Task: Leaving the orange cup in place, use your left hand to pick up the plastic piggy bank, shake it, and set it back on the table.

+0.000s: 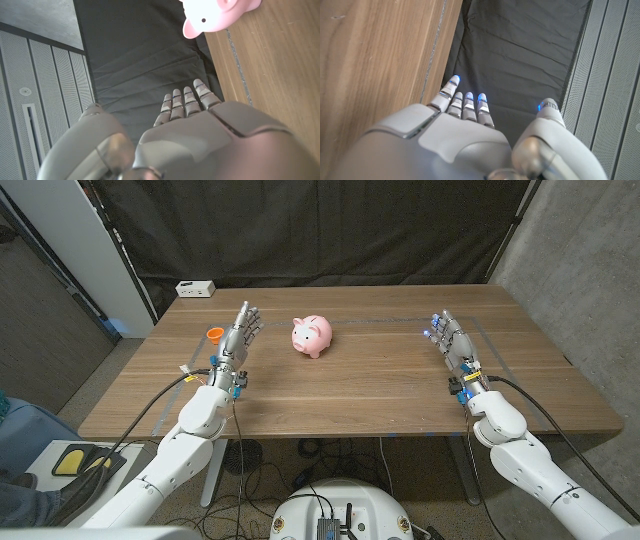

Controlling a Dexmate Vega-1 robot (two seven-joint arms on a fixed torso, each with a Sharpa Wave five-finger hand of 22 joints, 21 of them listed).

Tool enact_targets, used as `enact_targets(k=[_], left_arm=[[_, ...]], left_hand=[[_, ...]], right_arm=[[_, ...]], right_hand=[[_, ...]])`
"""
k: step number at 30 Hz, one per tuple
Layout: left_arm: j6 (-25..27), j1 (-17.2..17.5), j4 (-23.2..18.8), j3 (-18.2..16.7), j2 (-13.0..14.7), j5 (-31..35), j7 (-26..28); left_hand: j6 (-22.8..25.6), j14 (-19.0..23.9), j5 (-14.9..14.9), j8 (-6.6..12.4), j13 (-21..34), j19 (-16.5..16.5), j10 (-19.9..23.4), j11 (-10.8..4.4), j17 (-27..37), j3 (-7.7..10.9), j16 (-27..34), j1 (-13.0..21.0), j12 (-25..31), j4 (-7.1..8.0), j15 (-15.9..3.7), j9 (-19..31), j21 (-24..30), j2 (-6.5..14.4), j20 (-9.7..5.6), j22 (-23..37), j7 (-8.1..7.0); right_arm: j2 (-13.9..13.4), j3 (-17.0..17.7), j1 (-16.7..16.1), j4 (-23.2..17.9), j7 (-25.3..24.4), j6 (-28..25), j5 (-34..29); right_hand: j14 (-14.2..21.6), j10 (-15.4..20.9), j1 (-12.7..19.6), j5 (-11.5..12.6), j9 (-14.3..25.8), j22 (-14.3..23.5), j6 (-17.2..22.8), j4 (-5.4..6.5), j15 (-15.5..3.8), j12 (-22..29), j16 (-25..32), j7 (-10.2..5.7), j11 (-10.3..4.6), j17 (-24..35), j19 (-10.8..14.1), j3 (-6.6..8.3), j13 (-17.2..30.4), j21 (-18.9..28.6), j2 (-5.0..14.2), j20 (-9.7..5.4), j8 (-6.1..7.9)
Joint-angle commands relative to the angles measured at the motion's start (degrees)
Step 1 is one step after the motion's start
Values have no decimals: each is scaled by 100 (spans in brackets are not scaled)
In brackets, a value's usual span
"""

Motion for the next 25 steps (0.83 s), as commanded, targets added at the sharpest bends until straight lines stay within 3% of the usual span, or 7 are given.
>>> enact_targets(k=[1, 25], left_arm=[[81, -61, 193, 59, -40, -226, -135], [-42, 48, 202, -57, 115, -366, -319]], left_hand=[[-19, -6, 45, -15, 4, -21, -17, -6, 6, -6, 1, 9, -15, -44, 19, 16, -5, 75, 7, 8, 80], [37, 46, 46, -8, -50, -47, 36, -19, 5, 6, 15, 26, -4, -69, 8, 17, -8, 125, 16, 8, 77]], right_arm=[[48, -52, 51, 53, -91, -39, -60], [220, -239, 169, -57, -312, -138, -200]], right_hand=[[-25, -46, 9, -3, 14, 15, 17, -3, 20, 1, -6, 13, 10, 6, -18, -24, 18, 4, -24, 24, 17], [17, 22, 18, -2, 14, 16, 44, -6, 34, 30, 14, 8, 15, 2, 6, -26, 16, 22, -21, 44, 22]])
